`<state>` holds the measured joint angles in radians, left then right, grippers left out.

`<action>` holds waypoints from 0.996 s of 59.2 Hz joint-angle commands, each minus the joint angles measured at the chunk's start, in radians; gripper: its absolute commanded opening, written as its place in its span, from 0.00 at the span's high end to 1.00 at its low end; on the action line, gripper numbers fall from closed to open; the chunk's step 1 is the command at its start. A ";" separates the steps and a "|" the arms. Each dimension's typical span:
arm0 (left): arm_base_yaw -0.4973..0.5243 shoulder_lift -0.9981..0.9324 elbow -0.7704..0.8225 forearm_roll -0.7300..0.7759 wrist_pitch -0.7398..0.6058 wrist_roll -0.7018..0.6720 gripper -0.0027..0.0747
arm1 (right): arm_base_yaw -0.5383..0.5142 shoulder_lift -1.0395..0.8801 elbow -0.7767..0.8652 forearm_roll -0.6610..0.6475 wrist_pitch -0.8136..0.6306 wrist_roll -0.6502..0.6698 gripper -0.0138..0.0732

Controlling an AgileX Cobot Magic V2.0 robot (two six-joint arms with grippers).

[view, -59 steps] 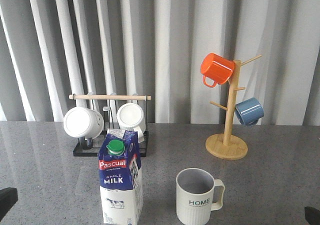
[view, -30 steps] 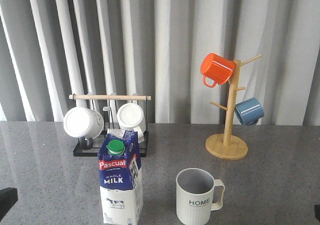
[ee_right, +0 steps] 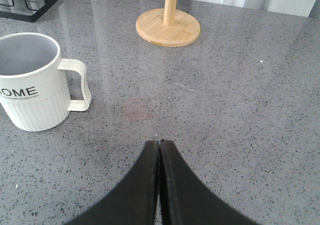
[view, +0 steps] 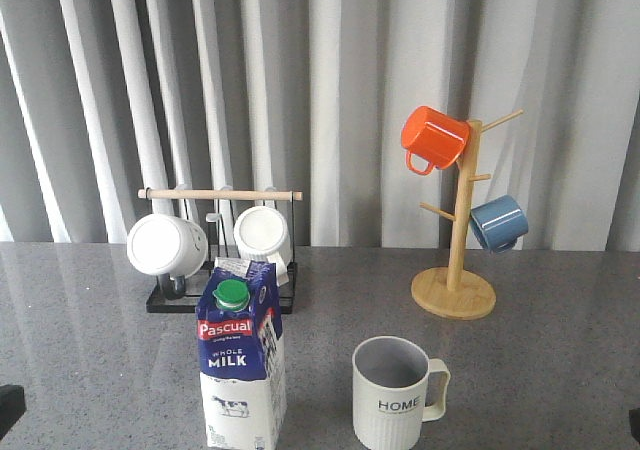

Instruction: Place milk next to cup

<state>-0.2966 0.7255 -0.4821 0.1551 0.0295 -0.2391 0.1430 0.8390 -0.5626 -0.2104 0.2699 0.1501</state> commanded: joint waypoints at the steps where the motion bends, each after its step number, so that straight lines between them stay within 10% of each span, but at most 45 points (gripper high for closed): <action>1: 0.011 -0.096 0.024 -0.049 -0.067 0.013 0.98 | -0.008 -0.010 -0.029 -0.013 -0.065 -0.007 0.85; 33: 0.258 -0.731 0.456 -0.194 -0.078 0.216 0.98 | -0.008 -0.010 -0.029 -0.013 -0.065 -0.007 0.85; 59: 0.255 -0.748 0.492 -0.195 -0.084 0.208 0.98 | -0.008 -0.010 -0.029 -0.013 -0.066 -0.007 0.85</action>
<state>-0.0375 -0.0126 0.0251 -0.0271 0.0268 -0.0260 0.1430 0.8390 -0.5626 -0.2104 0.2699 0.1501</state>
